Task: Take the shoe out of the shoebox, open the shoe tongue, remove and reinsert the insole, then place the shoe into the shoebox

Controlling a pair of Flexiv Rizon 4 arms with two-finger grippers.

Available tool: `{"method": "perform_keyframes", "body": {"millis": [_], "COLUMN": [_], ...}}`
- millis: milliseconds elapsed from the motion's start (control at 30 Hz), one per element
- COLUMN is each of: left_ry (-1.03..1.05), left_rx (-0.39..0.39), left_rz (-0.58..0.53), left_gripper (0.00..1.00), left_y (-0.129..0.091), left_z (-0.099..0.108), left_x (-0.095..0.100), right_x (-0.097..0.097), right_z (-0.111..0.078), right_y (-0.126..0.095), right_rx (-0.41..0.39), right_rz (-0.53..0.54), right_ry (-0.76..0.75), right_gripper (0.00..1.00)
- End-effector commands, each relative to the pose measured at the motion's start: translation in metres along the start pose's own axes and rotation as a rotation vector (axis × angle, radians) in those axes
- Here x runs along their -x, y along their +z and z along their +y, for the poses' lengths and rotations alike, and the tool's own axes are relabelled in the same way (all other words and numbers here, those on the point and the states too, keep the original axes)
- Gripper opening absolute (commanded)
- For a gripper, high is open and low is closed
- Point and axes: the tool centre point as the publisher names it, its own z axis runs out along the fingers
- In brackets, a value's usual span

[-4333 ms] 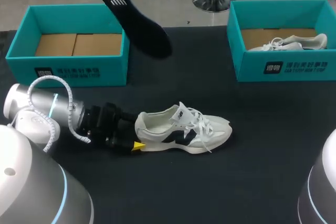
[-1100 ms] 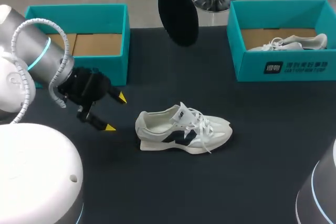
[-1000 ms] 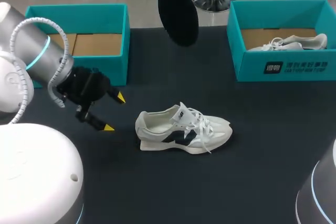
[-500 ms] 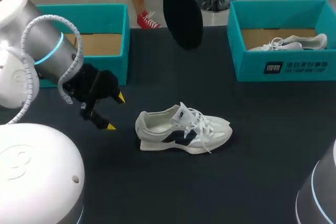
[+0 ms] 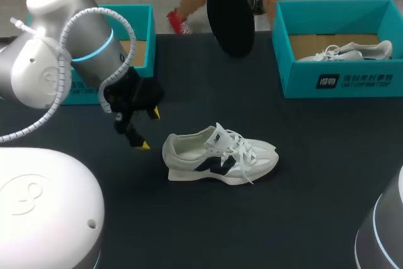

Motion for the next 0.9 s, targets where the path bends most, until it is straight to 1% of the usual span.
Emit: {"method": "perform_keyframes", "body": {"millis": [33, 100, 133, 200, 400, 467, 533, 567, 633, 700, 767, 900], "left_ry": [0.0, 0.0, 0.005, 0.006, 0.018, 0.015, 0.004, 0.001, -0.016, -0.023, -0.04, -0.058], "left_rx": [0.007, 0.007, 0.017, 0.011, 0.024, 0.029, 0.045, 0.045, 0.054, 0.039, 0.048, 0.054], "left_rz": [0.002, 0.002, -0.005, -0.002, -0.02, -0.014, -0.027, -0.015, -0.02, -0.014, -0.025, -0.009], "left_gripper": [1.0, 1.0, 1.0, 1.0, 1.0, 1.0, 1.0, 1.0, 1.0, 1.0, 1.0, 1.0], "left_y": [0.001, 0.001, 0.0, -0.002, 0.004, 0.012, 0.021, 0.027, 0.035, 0.043, 0.051, 0.069], "left_z": [-0.001, -0.001, -0.006, -0.014, -0.041, -0.05, -0.056, -0.058, -0.062, -0.064, -0.066, -0.069], "left_x": [0.001, 0.001, 0.002, 0.006, 0.017, 0.024, 0.03, 0.033, 0.039, 0.043, 0.047, 0.053], "right_x": [-0.001, -0.001, -0.001, -0.001, -0.001, -0.001, -0.001, -0.001, -0.001, -0.001, -0.001, -0.001], "right_z": [0.0, 0.0, 0.0, 0.0, 0.0, 0.0, 0.0, 0.0, 0.0, 0.0, 0.0, 0.0], "right_y": [0.0, 0.0, 0.0, 0.0, 0.0, 0.0, 0.0, 0.0, 0.0, 0.0, 0.0, 0.0], "right_rx": [0.0, 0.0, 0.0, 0.0, 0.0, 0.0, 0.0, 0.0, 0.0, 0.0, 0.0, 0.0], "right_rz": [-0.003, -0.003, -0.003, -0.003, -0.003, -0.003, -0.003, -0.003, -0.003, -0.003, -0.003, -0.003], "right_ry": [0.001, 0.001, 0.001, 0.001, 0.001, 0.001, 0.001, 0.001, 0.001, 0.001, 0.001, 0.001], "right_gripper": [0.0, 0.0, 0.0, 0.0, 0.0, 0.0, 0.0, 0.0, 0.0, 0.0, 0.0, 0.0]}}
